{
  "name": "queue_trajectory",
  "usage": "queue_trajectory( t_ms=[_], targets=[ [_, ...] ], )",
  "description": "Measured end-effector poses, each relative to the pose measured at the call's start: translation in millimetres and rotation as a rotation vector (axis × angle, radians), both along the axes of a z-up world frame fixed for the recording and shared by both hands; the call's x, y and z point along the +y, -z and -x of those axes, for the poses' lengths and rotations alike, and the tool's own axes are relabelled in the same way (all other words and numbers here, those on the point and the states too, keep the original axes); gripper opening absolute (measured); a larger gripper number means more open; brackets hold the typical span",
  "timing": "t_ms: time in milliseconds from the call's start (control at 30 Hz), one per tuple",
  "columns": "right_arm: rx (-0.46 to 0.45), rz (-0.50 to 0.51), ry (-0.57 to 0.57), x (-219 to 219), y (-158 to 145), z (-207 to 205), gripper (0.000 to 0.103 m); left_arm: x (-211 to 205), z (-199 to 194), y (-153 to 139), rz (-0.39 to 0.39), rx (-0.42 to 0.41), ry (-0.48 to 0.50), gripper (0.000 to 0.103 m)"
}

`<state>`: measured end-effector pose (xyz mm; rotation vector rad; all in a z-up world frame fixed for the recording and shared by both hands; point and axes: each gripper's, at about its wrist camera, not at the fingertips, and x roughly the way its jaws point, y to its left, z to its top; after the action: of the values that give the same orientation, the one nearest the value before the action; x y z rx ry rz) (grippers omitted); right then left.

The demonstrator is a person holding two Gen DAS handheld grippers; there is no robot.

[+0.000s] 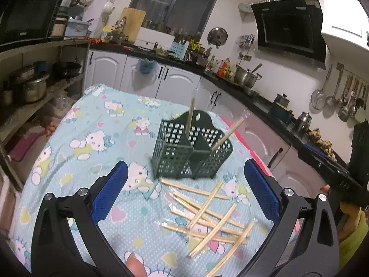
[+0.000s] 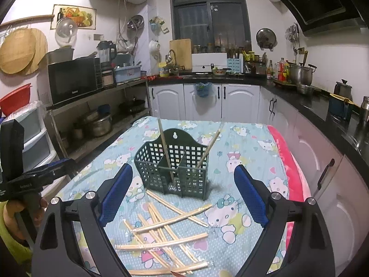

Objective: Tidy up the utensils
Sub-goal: 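Withdraw both grippers from the caddy back toward the loose chopsticks, then lower both grippers onto the remaining wooden chopsticks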

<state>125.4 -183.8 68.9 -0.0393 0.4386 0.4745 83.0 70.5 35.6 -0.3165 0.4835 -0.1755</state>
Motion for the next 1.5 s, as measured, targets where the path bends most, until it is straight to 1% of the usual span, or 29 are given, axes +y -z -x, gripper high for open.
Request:
queue_trajectory(
  t_ms=[433, 933, 1133, 1333, 1400, 1500],
  targets=[
    [0.032, 0.027, 0.012, -5.0, 21.2, 7.9, 0.087, -12.0, 5.8, 42.4, -0.007, 0.108, 0.056, 0.092],
    [0.13, 0.059, 0.076, -31.2, 65.1, -5.3, 0.087, -37.7, 1.2, 77.1, -0.024, 0.193, 0.142, 0.092],
    [0.168, 0.082, 0.086, -34.9, 83.3, -14.4, 0.087, -43.5, -3.8, 91.9, -0.006, 0.235, 0.174, 0.092],
    [0.208, 0.083, 0.096, -40.5, 98.3, -24.8, 0.085, -46.0, -10.6, 105.1, 0.014, 0.273, 0.196, 0.083],
    [0.212, 0.088, 0.097, -40.6, 101.2, -26.4, 0.084, -48.1, -13.1, 109.0, 0.011, 0.282, 0.203, 0.078],
    [0.221, 0.096, 0.096, -41.1, 106.3, -28.8, 0.083, -51.1, -15.1, 112.3, 0.004, 0.29, 0.212, 0.074]
  ],
)
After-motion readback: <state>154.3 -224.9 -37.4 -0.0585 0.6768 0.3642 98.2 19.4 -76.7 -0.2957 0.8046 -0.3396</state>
